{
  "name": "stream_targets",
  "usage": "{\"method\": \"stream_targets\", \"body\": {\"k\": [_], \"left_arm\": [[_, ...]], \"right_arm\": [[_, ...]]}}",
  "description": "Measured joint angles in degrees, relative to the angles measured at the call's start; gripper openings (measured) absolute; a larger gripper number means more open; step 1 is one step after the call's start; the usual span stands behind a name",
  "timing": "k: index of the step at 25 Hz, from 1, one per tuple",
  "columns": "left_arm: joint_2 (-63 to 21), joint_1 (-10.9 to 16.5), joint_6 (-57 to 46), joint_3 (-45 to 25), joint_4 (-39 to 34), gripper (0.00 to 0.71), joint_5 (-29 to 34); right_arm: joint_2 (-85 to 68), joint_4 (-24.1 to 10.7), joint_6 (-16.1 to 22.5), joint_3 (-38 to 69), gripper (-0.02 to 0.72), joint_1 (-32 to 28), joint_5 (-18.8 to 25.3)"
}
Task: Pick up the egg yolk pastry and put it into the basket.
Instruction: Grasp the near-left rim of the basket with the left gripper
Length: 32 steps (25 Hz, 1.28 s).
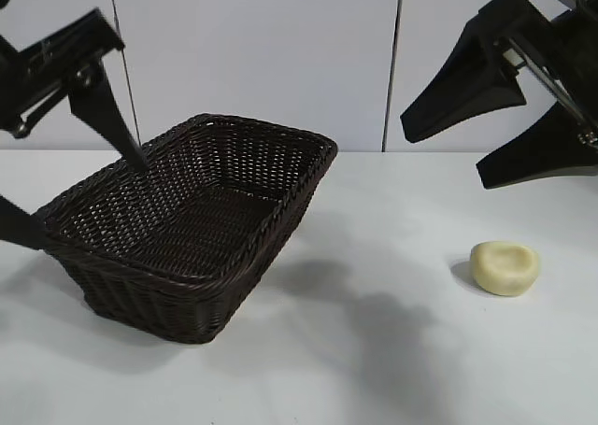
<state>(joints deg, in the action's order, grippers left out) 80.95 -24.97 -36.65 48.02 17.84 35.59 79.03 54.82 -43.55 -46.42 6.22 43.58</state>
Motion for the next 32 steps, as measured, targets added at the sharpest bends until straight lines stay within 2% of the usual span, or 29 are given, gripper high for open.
{"method": "stream_targets", "body": {"k": [13,21,26,32], "left_arm": [[4.67,0.0,-17.15,0.0,-2.59,0.592,-3.44],[7.91,-0.21,-22.93,0.0,-5.33,0.592,-5.03],[9.93,-1.42,-24.12,-2.02,-5.33,0.592,-9.77],[13.39,-1.61,-26.34,-3.56,-5.33,0.592,-16.11]], "right_arm": [[0.02,0.02,0.0,0.0,0.663,0.0,0.0],[0.02,0.02,0.18,0.0,0.663,0.0,0.0],[0.02,0.02,0.18,0.0,0.663,0.0,0.0],[0.02,-0.06,0.24,0.0,0.663,0.0,0.0]]}}
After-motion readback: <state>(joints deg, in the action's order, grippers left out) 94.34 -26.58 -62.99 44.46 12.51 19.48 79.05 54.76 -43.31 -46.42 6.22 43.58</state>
